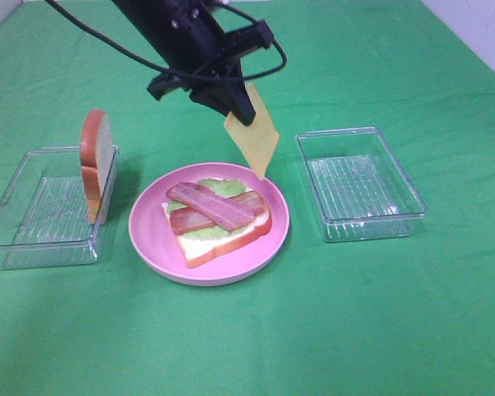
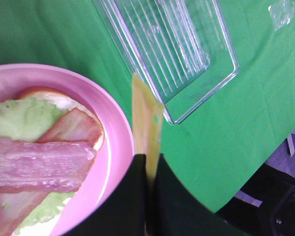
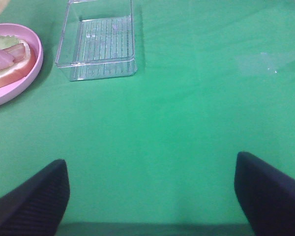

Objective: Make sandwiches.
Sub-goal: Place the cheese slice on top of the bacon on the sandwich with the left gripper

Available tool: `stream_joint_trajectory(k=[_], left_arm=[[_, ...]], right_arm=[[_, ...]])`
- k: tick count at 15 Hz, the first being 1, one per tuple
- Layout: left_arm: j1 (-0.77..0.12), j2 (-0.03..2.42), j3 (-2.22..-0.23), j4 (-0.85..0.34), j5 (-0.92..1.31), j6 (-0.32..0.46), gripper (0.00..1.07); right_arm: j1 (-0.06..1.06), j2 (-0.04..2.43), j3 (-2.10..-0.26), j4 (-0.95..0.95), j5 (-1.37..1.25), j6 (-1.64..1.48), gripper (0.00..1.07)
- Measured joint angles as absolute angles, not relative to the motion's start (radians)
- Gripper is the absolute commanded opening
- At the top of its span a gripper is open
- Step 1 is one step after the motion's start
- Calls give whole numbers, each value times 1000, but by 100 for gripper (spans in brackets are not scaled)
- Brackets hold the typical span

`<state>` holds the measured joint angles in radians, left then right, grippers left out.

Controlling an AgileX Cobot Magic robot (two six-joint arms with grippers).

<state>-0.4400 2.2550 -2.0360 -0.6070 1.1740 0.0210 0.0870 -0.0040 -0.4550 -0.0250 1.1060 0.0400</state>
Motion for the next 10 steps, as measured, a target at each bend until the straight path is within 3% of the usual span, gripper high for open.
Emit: stream_joint_trajectory(k=[4,10], left_arm=[[-448,2332,-2036,-599,1201,19,0],[-448,2347,-2036,-355,1211,-56,0]], right_arm=[[87,-4,-455,-25,1106,40,87],[87,-4,-455,-25,1106,40,87]])
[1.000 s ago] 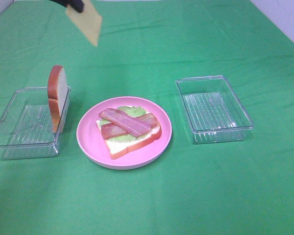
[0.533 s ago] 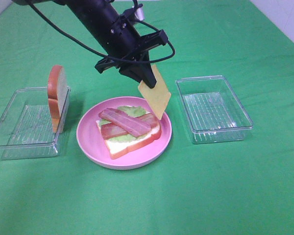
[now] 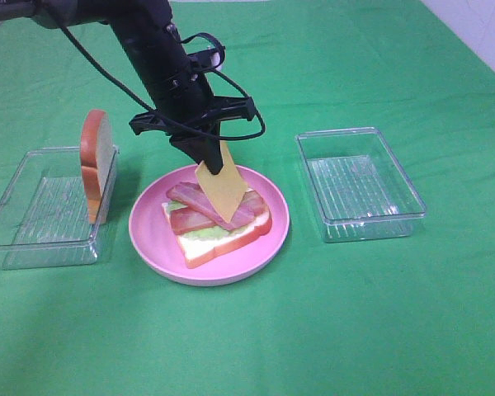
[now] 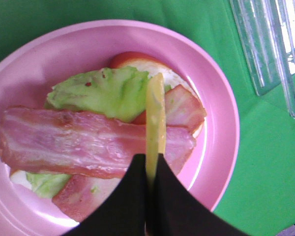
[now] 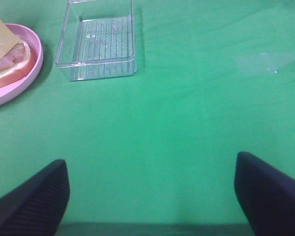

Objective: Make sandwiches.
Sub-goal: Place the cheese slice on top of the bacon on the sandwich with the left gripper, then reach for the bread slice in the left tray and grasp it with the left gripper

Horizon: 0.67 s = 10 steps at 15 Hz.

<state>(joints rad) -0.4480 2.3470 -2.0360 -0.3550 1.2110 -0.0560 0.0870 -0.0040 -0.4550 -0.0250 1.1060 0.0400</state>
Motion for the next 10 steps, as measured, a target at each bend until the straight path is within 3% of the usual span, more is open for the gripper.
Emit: stream_joint_trajectory(k=[2,3,4,6,7,10], left_arm=[[-448,2347,-2036,-330,1212,-61,2],[-448,2347,-2036,-316,1213,-71,15],[-448,2347,-2036,-298,1214,-78,37],[-448,2347,-2036,-290,1214,-80,94],[-448,2347,-2036,-290,1214,-80,101],[-448,2343,-2090,-289,1218,-80,101]], right_arm=[[87,-4,-455,-25,1106,40,87],[87,-4,-455,-25,1106,40,87],[87,-4,-455,-25,1106,40,87],[87,-4,-455,-25,1106,40,87],[87,-4,-455,-25,1106,40,87],[87,-4,-455,-25,1106,40,87]])
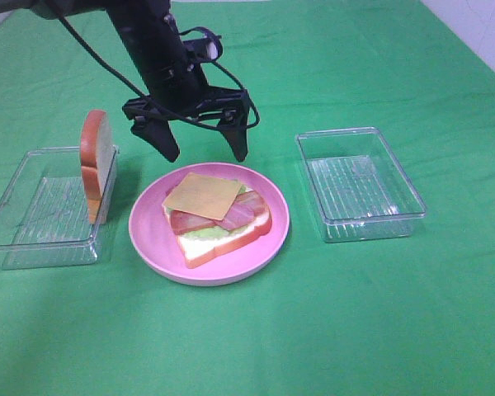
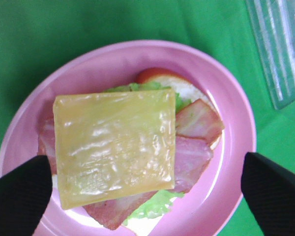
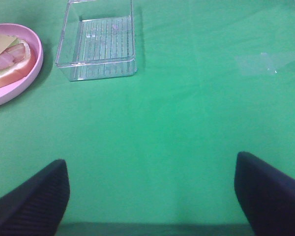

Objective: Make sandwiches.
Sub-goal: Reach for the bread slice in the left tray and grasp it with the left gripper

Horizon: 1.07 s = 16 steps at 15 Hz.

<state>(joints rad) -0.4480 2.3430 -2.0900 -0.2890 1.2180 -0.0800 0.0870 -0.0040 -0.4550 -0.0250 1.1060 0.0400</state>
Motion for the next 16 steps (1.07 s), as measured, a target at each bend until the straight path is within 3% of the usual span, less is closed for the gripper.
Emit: stream_joint_trajectory(k=[2,3,5,10,16], left_arm=[[-448,2303,-2153,-268,1220,-101,101],[-448,2206,-2177,-146,1218,-148,101],[-416,2110,-2116,-48,1215,-177,101],[-254,2018,-1858,-14,1223,-216,100],[-238,2107,-1837,-59,1222,-218,100]], right_arm=[[87,-4,-455,-25,1106,40,87],[87,-4,-455,-25,1106,40,87],[87,-4,-455,-25,1106,40,87],[87,-4,-455,-20,1106,40,87],[87,-4,-455,-8,1106,40,87]])
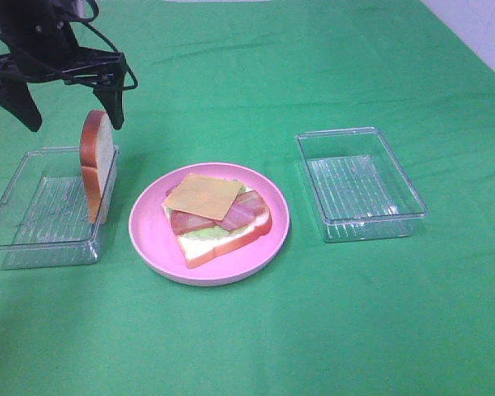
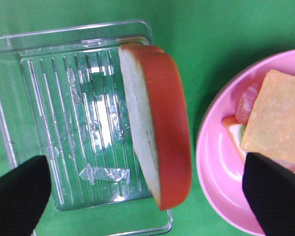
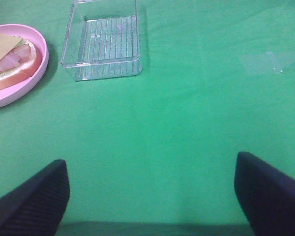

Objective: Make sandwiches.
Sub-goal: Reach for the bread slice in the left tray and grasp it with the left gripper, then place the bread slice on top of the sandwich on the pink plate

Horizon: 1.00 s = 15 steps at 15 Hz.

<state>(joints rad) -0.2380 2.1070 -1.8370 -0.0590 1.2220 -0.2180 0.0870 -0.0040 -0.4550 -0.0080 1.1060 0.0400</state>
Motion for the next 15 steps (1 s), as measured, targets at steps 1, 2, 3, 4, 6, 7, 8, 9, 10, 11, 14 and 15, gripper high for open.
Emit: stream_joint_trajectory(k=[1,2,3,4,6,7,8,9,10,11,14,15], left_arm=[[-238,2131,-1837,-64,1222,-218,100],[-238,2153,-1837,-66,1217,-218,99],[-238,2187,-1837,-66,1191,-218,94],[-238,2192,-1837,-66,1186,-218,87],[-238,2202,-1837,-61,1162,-229,60],[-238,2203,-1837,-54,1151,-240,44],[-238,2203,-1837,-49,1137,-247,29],[-238,2203,-1837,-47,1135,-254,16],[-238,2203,-1837,-47,1136,-266,7],[-238,2203,-1837,-46,1144,-276,3],[-238,2204,-1880,-39,1209,-292,2],[-238,2196,-1903,-39,1209,-292,2]], right_arm=[[87,-4,-455,-6,1106,40,87],[87,-4,-455,-6,1106,40,87],[87,-4,-455,0,1106,40,87],[87,-4,-455,0,1106,40,87],[87,-4,-455,0,1106,40,87],[87,-4,-455,0,1106,40,87],[87,-4,-455,0,1106,40,87],[87,-4,-455,0,1106,40,87],[87,-4,-455,0,1106,40,87],[87,-4,-455,0,1106,40,87],[87,-4,-455,0,1106,40,87],[87,-4,-455,0,1106,40,87]])
